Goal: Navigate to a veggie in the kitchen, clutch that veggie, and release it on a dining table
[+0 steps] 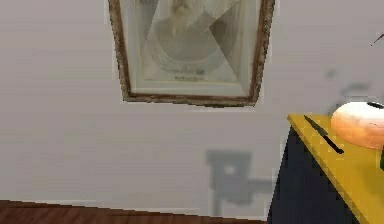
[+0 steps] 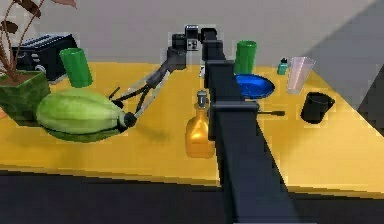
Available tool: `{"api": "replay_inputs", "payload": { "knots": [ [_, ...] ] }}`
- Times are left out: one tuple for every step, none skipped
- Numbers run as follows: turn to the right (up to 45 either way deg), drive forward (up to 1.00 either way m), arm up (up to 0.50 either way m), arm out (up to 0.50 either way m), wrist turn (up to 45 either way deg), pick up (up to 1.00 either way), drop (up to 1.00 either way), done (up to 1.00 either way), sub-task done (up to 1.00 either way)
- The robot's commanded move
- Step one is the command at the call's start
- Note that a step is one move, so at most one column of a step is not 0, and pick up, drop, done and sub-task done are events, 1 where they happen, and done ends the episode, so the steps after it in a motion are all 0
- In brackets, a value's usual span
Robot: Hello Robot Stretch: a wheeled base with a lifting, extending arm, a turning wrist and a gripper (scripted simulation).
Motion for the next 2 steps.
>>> {"api": "replay_inputs", "payload": {
  "knots": [
    [0.0, 0.00, 0.00, -0.48, 0.0, 0.00, 0.00, 0.00, 0.00],
    [-45.0, 0.00, 0.00, 0.00, 0.0, 0.00, 0.00, 0.00, 0.00]
  ]
}}
